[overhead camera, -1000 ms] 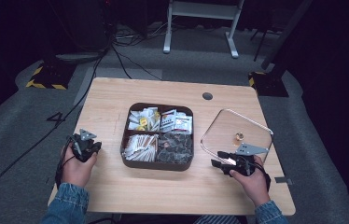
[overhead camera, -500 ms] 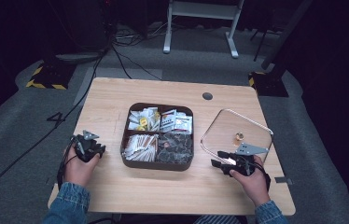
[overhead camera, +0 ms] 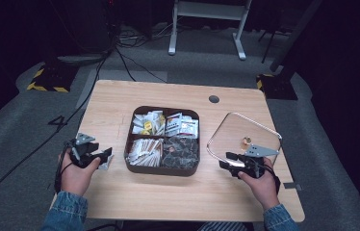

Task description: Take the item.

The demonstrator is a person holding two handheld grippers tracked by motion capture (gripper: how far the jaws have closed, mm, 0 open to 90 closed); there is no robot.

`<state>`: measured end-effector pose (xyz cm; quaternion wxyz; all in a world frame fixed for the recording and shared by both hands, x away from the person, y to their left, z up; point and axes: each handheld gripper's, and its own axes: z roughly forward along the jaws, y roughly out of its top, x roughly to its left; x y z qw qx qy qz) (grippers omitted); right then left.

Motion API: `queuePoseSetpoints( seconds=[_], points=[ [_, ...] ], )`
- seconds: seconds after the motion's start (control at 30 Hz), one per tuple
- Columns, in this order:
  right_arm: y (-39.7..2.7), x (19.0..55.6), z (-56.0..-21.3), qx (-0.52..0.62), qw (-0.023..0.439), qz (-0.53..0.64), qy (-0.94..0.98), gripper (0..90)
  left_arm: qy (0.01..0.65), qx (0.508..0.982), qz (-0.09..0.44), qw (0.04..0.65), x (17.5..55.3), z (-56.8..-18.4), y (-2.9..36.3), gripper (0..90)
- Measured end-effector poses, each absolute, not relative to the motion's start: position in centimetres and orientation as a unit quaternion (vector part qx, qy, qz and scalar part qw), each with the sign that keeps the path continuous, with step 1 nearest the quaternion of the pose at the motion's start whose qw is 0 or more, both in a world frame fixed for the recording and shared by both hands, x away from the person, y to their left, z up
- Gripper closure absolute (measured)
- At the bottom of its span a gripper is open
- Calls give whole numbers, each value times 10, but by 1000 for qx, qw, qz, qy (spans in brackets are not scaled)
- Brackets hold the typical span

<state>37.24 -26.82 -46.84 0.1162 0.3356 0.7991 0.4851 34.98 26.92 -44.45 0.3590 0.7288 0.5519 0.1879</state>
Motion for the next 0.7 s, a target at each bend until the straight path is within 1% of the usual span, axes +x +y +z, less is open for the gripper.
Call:
queuePoseSetpoints(
  seconds=[0.2,0.43,0.5,0.7],
  points=[
    [-272,383,-458,345,135,497,785,460,547,720,201,375,334,-436,276,364],
    [-289,405,-445,391,171,501,753,441,539,716,221,385,315,-432,279,342],
    [-296,414,-446,408,188,488,748,437,537,718,223,383,310,-433,282,329],
    [-315,431,-454,452,215,456,736,431,544,714,229,377,300,-441,290,318]
  ],
)
